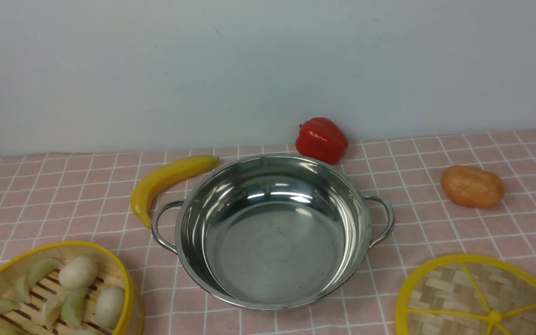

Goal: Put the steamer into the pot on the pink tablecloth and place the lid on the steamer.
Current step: 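Grasp the rim of the steamer basket holding the buns with the left gripper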

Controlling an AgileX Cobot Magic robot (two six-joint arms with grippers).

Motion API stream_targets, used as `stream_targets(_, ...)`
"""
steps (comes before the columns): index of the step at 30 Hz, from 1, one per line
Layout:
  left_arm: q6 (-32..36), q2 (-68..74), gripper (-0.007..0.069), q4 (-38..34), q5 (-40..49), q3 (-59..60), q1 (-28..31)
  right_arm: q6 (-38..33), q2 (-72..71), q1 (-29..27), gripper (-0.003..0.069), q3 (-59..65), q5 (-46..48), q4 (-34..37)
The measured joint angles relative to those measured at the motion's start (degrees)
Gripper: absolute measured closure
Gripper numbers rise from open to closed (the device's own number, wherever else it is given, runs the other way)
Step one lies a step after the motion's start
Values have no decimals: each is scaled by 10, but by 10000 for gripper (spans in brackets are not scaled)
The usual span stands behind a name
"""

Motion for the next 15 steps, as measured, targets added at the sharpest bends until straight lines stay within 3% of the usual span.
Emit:
stream_targets(8,5,0,382,13,-6,0,0,0,0,0,416,0,0,0)
stream_targets(15,-24,-1,382,-131,-81,0,0,0,0,0,416,0,0,0)
